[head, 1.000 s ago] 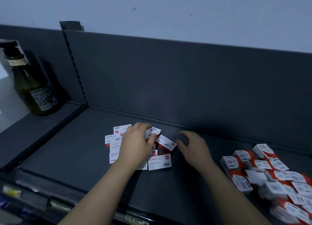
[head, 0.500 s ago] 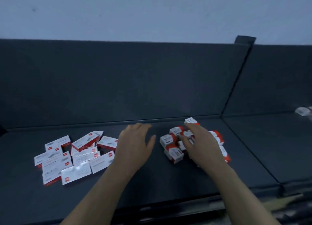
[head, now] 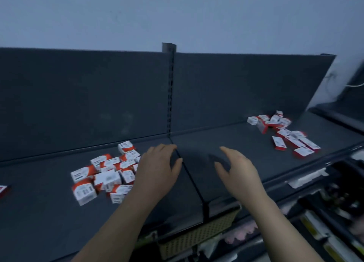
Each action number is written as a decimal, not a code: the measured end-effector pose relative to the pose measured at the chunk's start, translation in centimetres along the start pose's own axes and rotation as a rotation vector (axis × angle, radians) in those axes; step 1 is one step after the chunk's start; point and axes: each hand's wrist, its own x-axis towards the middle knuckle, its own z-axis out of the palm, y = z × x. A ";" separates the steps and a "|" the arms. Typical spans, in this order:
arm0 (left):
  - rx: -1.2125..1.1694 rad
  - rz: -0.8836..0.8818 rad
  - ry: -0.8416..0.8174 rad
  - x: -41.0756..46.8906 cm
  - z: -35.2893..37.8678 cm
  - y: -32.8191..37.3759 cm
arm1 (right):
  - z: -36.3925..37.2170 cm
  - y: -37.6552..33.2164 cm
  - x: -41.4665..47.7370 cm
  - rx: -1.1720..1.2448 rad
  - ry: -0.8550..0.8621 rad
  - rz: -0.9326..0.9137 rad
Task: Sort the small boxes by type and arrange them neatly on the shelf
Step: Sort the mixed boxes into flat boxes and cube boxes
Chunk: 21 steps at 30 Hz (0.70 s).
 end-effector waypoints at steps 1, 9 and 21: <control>-0.009 0.008 -0.002 0.6 1.1 1.4 | -0.8 1.6 0.2 -0.008 0.001 0.010; -0.066 0.064 -0.097 5.4 8.5 8.8 | -5.6 11.8 2.5 -0.023 0.034 0.134; -0.133 0.148 -0.271 14.7 19.0 16.3 | -9.1 22.6 8.4 -0.044 0.085 0.333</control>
